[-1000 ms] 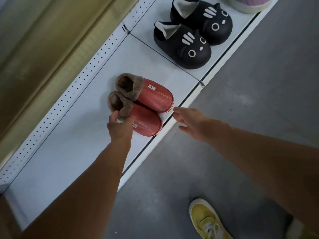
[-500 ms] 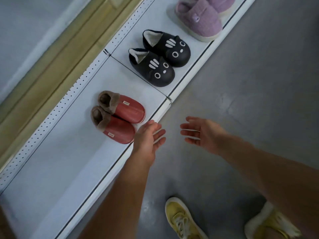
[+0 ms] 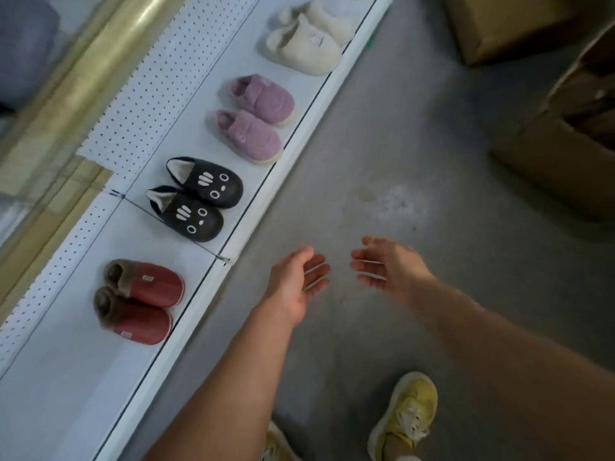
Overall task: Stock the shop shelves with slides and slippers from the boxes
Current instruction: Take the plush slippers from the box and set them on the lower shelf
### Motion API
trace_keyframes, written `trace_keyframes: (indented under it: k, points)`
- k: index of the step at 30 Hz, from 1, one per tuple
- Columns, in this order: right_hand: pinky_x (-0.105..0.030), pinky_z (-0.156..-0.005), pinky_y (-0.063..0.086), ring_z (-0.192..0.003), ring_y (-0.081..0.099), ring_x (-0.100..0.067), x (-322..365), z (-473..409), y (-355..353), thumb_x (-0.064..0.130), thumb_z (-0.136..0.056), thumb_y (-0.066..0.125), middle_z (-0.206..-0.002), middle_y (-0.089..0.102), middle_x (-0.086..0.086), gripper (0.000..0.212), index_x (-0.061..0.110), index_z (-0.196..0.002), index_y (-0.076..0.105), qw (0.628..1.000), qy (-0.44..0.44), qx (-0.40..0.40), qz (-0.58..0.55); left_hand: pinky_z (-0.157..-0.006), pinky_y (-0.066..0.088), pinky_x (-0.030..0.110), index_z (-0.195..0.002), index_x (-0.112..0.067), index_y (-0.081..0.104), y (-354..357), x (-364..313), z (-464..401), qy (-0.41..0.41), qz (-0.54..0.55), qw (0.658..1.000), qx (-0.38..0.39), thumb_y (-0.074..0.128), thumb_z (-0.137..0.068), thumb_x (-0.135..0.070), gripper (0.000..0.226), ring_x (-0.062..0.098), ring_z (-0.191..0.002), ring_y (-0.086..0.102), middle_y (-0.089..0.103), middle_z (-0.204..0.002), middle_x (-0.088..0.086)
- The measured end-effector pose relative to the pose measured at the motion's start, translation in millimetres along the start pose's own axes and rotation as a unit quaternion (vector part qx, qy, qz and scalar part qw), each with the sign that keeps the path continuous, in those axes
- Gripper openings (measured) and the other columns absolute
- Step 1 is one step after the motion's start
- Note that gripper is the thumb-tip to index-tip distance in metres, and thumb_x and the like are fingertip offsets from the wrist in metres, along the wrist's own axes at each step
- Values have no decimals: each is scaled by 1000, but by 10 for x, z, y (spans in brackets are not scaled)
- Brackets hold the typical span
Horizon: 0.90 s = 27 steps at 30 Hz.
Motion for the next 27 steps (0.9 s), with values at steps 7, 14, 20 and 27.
trace_keyframes:
  k: [7,14,20,27]
  points:
    - [-22,-50,38,-47,54,-12,988,179,-1186,-5,-93,42,-69,61,-7,20,8,-96,58,983,-123,-119,71,-64,48,30,-102,-16,59,1331,-270,321,16,-60,997,45,55,-97,-17,6,19,-75,62,66,-88,6]
    - [-21,-51,44,-59,56,-17,1985,342,-2414,-4,-94,43,-76,65,-9,22,8,-96,62,954,-188,-219,77,-71,49,32,-105,-18,59,2527,-586,402,46,-107,988,104,55,-97,-17,9,19,-79,64,67,-92,5]
    - [-20,-55,46,-68,61,-18,2511,166,-3182,-1,-96,44,-86,68,-14,23,11,-99,63,942,-183,-278,51,-69,49,32,-110,-17,58,3498,-747,191,33,-139,980,139,56,-97,-17,13,21,-80,64,68,-94,6]
    - [-27,-58,47,-67,60,-21,3180,-337,-3666,1,-97,45,-83,68,-14,20,8,-100,64,940,-129,-314,43,-68,51,32,-102,-18,61,4628,-1066,-241,-2,-196,967,161,58,-96,-18,7,20,-79,66,70,-93,5]
Point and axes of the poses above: each hand's wrist, its own z-axis away from the middle knuckle, its own y-axis out of the palm, x = y × z, the point moved 3 cm from there along -z, towards the middle knuckle
